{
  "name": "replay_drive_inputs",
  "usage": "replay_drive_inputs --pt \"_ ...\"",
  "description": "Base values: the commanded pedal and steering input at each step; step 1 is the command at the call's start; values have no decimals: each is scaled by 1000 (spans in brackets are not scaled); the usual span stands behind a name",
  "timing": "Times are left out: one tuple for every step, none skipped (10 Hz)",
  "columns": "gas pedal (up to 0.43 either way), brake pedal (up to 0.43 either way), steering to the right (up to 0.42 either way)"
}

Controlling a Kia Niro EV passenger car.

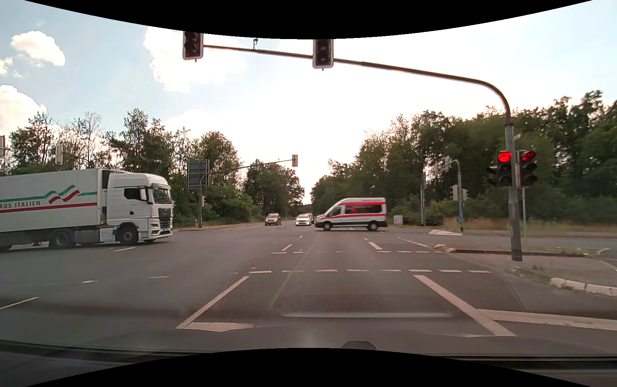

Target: Follow the waypoints while adhering to traffic rules and regulations

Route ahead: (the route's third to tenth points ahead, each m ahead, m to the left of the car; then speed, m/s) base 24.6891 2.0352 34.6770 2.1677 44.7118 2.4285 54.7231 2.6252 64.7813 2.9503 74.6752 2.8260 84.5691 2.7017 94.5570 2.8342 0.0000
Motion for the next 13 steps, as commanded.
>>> replay_drive_inputs --pt "0 311 -8" --pt "0 305 -8" --pt "0 305 -8" --pt "0 311 -8" --pt "0 311 -8" --pt "0 311 -8" --pt "0 311 -8" --pt "0 305 -8" --pt "0 311 -8" --pt "0 305 -8" --pt "0 305 -8" --pt "0 305 -8" --pt "0 305 -8"
